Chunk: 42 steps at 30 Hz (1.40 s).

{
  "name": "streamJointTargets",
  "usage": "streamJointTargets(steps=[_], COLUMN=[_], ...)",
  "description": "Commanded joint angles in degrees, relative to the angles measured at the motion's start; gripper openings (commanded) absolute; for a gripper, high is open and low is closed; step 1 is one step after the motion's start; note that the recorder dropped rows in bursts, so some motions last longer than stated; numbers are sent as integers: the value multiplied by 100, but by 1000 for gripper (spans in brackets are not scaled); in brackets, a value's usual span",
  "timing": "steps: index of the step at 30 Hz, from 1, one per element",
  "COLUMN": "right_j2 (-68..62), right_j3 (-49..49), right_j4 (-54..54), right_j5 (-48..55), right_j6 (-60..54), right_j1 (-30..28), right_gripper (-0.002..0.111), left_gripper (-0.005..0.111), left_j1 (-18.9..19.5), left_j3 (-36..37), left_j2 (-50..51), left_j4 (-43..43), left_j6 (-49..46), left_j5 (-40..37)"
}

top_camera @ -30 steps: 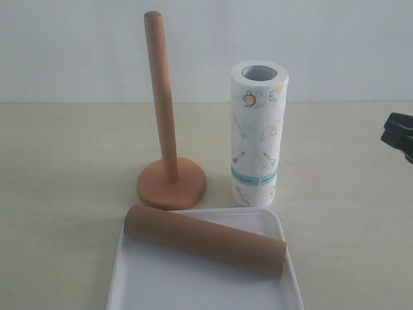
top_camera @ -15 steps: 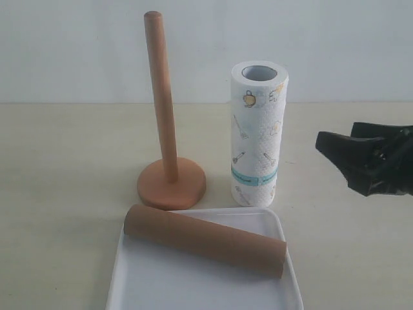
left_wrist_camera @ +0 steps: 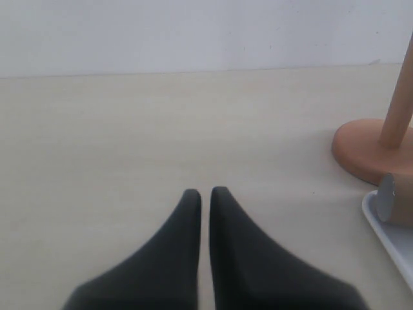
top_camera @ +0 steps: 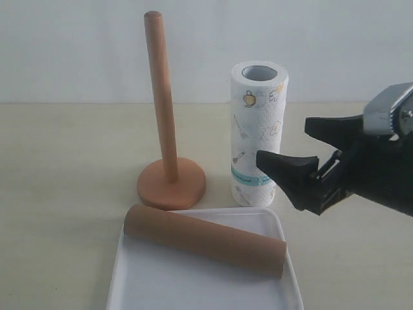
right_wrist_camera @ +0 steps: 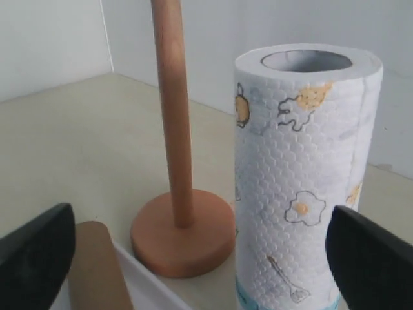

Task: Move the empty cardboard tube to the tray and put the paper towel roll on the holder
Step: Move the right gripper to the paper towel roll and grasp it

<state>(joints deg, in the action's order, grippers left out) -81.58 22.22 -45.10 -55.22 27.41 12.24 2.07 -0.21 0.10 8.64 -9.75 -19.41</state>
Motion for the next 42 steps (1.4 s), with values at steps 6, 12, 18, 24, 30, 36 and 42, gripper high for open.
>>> streamJointTargets(steps=[6,12,18,24,30,36,42], right_j2=[-1023,-1689,-2263,-2678,-2790,-2841,-2970], right_j3=[536,945,1273,1578,1743,1925,2146], right_j4=[730,878,883,871,871,860,915], right_j5=[-20,-110,-340,-369,-356,-238,10], right_j6=[-504,-487,-499,-499,-499,-508,-650], right_j1=[161,161,161,161,161,230,512], right_gripper=[97,97,97,97,97,93,48], left_gripper=[4,4,4,4,4,4,4], left_j1=[19,19,19,19,19,19,19], left_j3=[21,21,21,21,21,21,21], left_j2=[-10,-10,-10,-10,-10,-10,-10], left_j4=[-8,-8,-8,-8,-8,-8,-8], left_j6=[-37,-37,-37,-37,-37,-37,-37], left_j5=[2,2,2,2,2,2,10])
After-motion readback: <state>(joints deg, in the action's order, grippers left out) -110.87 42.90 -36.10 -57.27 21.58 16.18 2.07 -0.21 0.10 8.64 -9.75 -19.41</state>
